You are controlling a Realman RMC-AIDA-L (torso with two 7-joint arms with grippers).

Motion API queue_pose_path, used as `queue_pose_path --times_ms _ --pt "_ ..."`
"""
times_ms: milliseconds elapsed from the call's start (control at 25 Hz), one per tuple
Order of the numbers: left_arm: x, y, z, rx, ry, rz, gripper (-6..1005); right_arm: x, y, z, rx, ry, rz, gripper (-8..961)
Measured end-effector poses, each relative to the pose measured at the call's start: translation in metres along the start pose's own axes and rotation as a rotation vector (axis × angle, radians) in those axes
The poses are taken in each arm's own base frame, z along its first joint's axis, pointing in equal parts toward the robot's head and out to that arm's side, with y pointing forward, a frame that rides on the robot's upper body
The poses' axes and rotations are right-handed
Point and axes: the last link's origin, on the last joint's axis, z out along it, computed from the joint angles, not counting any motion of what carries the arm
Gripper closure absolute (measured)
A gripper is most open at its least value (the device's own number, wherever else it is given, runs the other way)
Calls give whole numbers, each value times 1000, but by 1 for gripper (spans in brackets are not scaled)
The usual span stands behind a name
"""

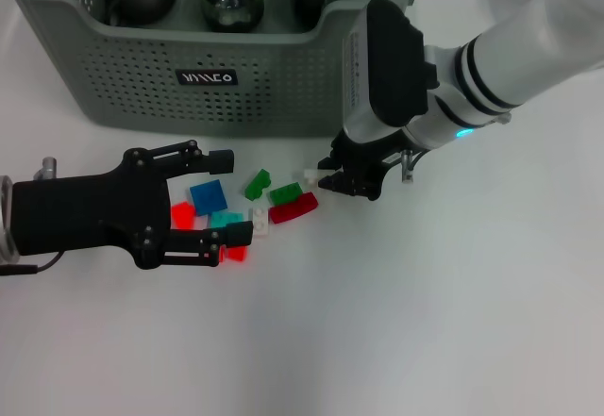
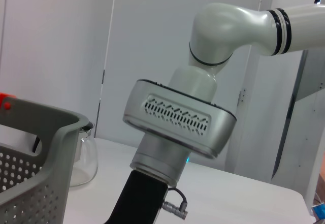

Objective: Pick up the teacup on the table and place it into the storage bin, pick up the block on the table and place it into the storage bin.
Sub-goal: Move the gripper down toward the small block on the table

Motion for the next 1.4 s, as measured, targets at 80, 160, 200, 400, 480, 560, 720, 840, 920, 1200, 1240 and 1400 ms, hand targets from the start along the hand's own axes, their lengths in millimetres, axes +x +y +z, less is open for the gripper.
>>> queue_pose_path --times_ms 80,160,200,400,480,560,720,840,920,1200,1240,1400 --pt "0 0 0 1 -1 1 122 0 -1 -7 -8 -10 20 776" --pt "0 0 -2 2 -3 1 122 0 0 -10 -14 -13 26 776" --pt "0 0 -3 3 -4 1 123 0 1 -14 -29 -20 36 775" --pt "-3 1 -9 12 -13 -7 123 -7 7 -45 -81 -84 91 777" --pt "-5 2 -11 14 -19 -7 123 -10 7 -62 -90 -104 120 780" --pt "-6 2 -14 17 -24 -9 123 -14 8 -81 -106 -122 147 783" --pt "-9 4 -17 22 -30 -8 123 -25 14 -123 -176 -192 188 790" --pt "-11 6 -19 25 -32 8 123 -38 14 -157 -223 -289 199 816" --pt "-12 6 -20 29 -32 20 123 -45 11 -172 -224 -336 207 863" --pt "-12 5 -22 47 -23 26 122 -46 7 -173 -225 -354 212 915" --pt "-12 5 -22 46 -23 26 122 -44 7 -172 -229 -352 215 916" --pt "-11 5 -22 46 -22 27 123 -34 10 -168 -252 -325 230 906"
